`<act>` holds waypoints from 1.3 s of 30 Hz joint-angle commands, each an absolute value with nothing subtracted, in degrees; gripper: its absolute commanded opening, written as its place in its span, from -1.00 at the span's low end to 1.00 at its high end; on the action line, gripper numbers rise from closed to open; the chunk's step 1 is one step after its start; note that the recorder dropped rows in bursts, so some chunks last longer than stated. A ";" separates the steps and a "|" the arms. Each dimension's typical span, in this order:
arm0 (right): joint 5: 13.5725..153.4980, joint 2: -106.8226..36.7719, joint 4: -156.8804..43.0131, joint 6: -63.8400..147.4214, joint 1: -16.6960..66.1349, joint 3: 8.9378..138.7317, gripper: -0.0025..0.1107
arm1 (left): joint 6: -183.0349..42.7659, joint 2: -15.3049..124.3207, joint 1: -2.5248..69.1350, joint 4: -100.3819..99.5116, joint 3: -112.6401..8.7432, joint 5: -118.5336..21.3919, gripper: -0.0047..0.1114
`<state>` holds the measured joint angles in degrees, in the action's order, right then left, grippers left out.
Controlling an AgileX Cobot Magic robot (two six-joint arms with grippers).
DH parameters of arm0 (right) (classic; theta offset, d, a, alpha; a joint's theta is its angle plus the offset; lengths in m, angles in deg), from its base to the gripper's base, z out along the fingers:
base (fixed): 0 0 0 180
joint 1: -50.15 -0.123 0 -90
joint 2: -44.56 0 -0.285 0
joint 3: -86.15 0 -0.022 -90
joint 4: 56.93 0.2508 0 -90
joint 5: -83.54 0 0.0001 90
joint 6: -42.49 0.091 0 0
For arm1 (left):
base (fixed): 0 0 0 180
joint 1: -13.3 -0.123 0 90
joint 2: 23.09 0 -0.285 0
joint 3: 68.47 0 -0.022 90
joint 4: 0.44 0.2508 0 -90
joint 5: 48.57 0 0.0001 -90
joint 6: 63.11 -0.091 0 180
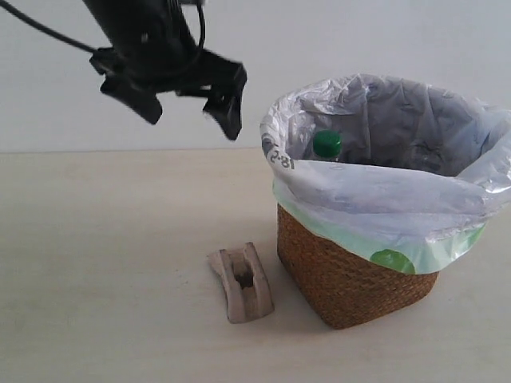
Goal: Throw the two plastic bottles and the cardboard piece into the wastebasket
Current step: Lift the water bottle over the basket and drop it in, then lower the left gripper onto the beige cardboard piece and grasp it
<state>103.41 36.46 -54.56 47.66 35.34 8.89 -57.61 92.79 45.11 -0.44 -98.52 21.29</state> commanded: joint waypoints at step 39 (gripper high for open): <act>103.09 36.77 -54.57 47.73 35.25 8.94 -0.72 | -53.62 105.15 45.36 -16.56 -74.55 -6.77 0.92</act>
<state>103.41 36.46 -54.56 47.66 35.34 8.89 -55.14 104.72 45.11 -15.89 -74.76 -5.66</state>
